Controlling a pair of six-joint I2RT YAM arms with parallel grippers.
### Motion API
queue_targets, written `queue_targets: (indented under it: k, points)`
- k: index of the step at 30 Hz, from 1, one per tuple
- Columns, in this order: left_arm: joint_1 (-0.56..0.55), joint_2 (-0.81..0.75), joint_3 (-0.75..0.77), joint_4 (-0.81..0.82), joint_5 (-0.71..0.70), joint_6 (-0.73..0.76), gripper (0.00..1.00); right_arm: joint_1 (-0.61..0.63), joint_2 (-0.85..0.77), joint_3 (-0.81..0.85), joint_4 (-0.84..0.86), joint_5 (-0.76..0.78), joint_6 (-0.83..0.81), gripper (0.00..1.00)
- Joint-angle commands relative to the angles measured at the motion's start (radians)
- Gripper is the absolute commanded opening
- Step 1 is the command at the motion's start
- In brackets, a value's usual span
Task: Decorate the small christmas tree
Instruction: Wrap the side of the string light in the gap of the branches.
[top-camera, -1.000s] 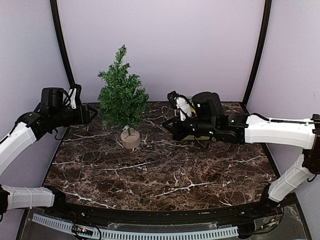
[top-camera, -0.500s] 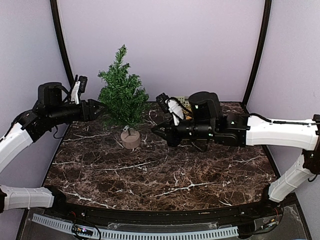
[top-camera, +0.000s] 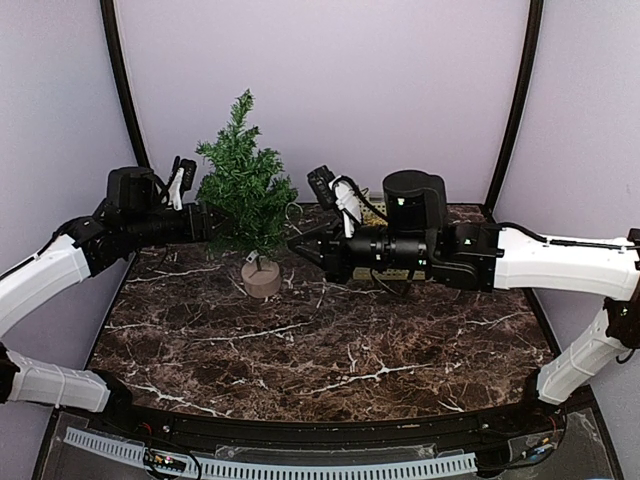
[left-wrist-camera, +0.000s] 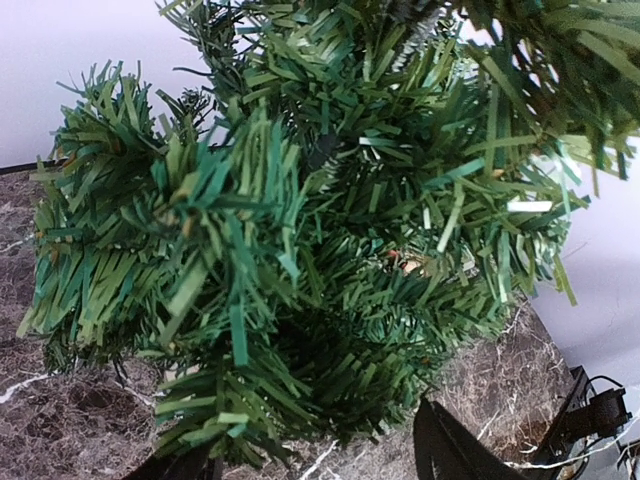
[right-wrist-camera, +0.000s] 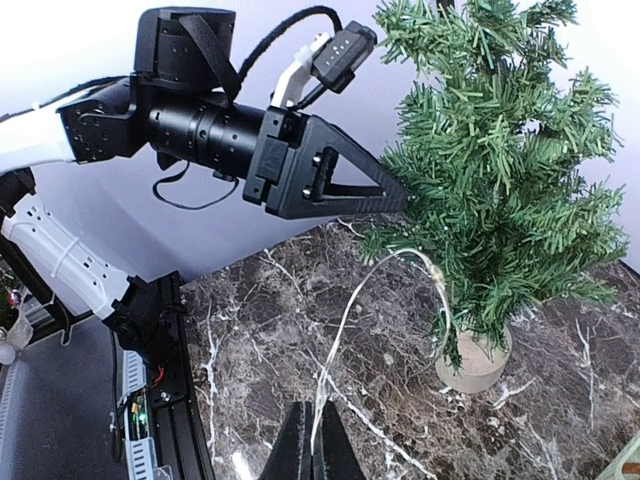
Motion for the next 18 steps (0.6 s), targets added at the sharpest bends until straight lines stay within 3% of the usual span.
queue_targets:
  k: [1, 9, 18]
  points:
    - [-0.003, 0.019, -0.016, 0.047, -0.021, -0.015, 0.68, 0.011, 0.006, 0.043, 0.093, -0.019, 0.024, 0.0]
    - [-0.009, -0.021, -0.033, 0.07, -0.06, -0.001, 0.63, 0.011, 0.016, 0.057, 0.154, -0.036, 0.04, 0.0]
    - [-0.009, 0.024, -0.027, 0.044, -0.055, -0.007, 0.44, 0.009, 0.064, 0.129, 0.136, 0.078, 0.081, 0.0]
